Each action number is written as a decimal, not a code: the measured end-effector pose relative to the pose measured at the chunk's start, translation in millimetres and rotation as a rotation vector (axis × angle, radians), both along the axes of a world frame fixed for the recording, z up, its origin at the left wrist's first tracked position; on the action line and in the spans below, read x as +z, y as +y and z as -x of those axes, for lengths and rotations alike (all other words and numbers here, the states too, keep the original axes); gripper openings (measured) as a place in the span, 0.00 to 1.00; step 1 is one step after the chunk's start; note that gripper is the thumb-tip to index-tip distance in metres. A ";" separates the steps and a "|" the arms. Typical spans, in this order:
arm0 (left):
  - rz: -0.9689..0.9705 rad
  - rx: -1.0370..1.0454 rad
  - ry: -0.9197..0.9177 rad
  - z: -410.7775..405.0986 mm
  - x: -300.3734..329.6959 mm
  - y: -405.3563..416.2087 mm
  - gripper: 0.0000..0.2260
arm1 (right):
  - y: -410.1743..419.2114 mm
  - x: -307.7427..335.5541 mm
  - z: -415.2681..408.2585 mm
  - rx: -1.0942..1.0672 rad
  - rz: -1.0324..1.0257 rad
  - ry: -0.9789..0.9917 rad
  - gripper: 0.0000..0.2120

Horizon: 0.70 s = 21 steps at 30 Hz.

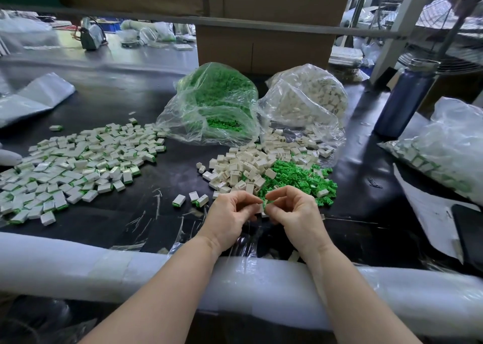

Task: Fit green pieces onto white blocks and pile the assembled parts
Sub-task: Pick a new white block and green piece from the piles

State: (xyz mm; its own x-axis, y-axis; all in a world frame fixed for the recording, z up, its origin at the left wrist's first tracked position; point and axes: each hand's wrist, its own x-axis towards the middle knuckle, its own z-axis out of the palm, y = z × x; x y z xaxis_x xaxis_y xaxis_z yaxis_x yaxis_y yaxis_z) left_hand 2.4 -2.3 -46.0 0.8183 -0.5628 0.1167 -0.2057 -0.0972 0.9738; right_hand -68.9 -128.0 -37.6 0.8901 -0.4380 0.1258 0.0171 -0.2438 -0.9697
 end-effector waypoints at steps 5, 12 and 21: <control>-0.051 -0.029 -0.042 0.0 -0.5 -0.1 0.11 | -1.2 -0.3 0.2 0.009 -0.022 0.032 0.11; -0.088 -0.066 -0.050 1.4 -1.4 -0.1 0.13 | -0.7 0.5 1.2 0.044 -0.026 0.052 0.10; -0.033 -0.050 -0.067 3.3 1.7 -1.5 0.09 | -3.6 -2.4 -2.0 0.005 -0.152 0.015 0.07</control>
